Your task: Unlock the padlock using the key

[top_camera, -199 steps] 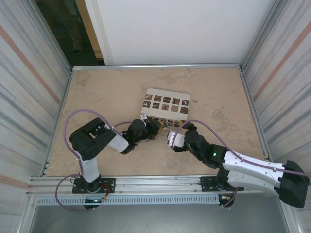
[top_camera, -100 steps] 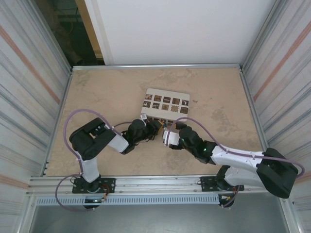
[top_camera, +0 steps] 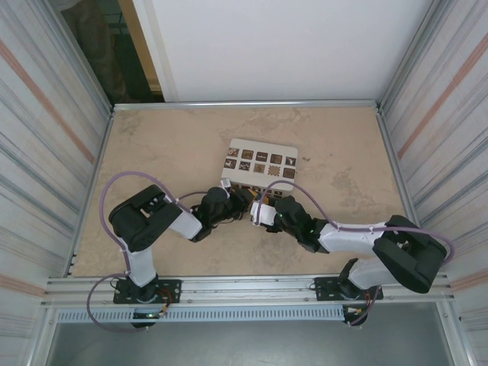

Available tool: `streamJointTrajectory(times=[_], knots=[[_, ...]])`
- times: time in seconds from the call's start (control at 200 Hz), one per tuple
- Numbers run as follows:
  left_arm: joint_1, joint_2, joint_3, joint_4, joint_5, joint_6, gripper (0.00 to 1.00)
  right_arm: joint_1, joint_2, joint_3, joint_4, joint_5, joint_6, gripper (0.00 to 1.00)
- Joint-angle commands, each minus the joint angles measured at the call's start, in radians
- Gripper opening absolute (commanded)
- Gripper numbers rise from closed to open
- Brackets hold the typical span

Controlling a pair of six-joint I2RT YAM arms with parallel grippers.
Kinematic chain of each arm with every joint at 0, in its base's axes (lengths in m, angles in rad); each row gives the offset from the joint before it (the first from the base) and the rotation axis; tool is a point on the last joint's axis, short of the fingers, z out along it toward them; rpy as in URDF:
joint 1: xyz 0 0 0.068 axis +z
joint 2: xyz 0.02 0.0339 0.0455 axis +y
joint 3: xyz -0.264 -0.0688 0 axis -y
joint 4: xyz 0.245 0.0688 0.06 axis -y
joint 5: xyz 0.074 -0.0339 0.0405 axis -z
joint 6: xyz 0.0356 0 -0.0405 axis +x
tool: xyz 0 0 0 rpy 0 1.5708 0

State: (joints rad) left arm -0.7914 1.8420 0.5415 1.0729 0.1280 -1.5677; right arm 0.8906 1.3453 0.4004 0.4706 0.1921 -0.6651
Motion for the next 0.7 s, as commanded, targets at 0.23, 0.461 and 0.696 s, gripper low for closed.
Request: streamJointTrajectory(times=[0.23,0.461,0.696], knots=[[0.003,-0.02,0.018,-0.005,0.013,0.002,0.0,-0.016,0.071,0.049,0.096,0.003,0.033,0.41],[0.001,-0.018,0.017,-0.002,0.012,0.0,0.01,-0.016,0.116,0.072,0.122,0.005,0.048,0.36],[0.001,-0.018,0.014,0.001,0.009,0.0,0.01,-0.016,0.139,0.071,0.138,0.045,0.039,0.28]])
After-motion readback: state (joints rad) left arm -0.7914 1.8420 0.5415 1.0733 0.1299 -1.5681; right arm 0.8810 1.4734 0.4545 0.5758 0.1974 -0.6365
